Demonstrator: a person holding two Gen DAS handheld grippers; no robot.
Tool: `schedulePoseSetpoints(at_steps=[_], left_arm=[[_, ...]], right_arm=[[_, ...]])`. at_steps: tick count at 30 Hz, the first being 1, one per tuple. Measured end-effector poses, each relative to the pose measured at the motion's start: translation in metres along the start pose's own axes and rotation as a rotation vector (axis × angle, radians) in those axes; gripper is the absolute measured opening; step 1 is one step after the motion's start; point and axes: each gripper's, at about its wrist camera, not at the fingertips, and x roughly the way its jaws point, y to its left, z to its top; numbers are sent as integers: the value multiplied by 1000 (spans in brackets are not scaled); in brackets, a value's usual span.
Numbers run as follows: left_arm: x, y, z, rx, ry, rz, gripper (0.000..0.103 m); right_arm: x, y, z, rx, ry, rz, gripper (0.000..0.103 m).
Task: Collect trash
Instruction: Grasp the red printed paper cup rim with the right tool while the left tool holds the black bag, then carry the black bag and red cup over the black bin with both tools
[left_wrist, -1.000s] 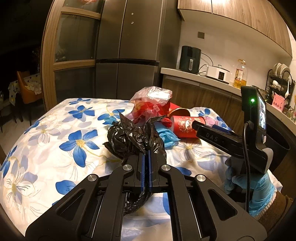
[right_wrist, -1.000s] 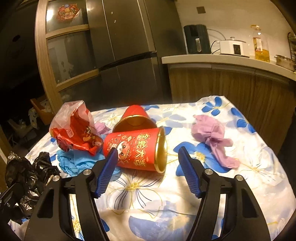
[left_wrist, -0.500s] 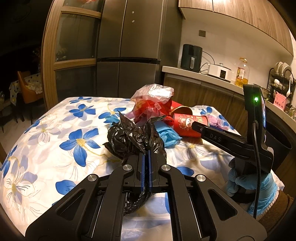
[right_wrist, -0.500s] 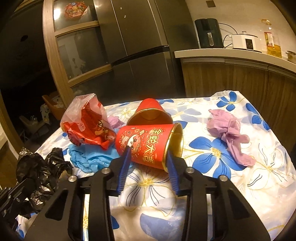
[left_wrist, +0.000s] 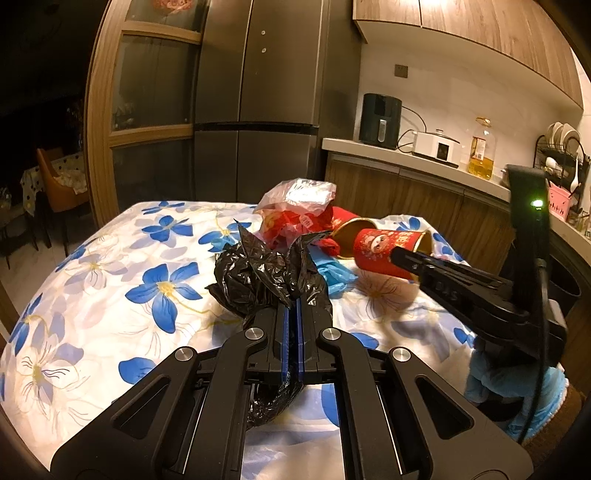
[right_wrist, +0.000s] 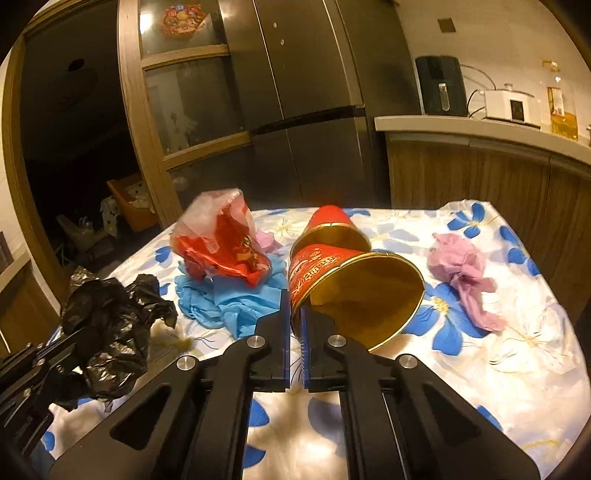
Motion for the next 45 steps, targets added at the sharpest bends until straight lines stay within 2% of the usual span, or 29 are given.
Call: schedulePoseSetpoints(at_steps=[11, 24, 45], left_arm=[[-26, -25, 5, 26, -45, -36, 2], [-44, -74, 9, 74, -80, -107, 2], [-29, -183, 24, 187, -117, -272, 2]], right_arm=[[-72, -1, -4, -20, -84, -11, 5], [-130, -24, -8, -13, -140, -86, 5], [-195, -104, -14, 66, -222, -293, 5]])
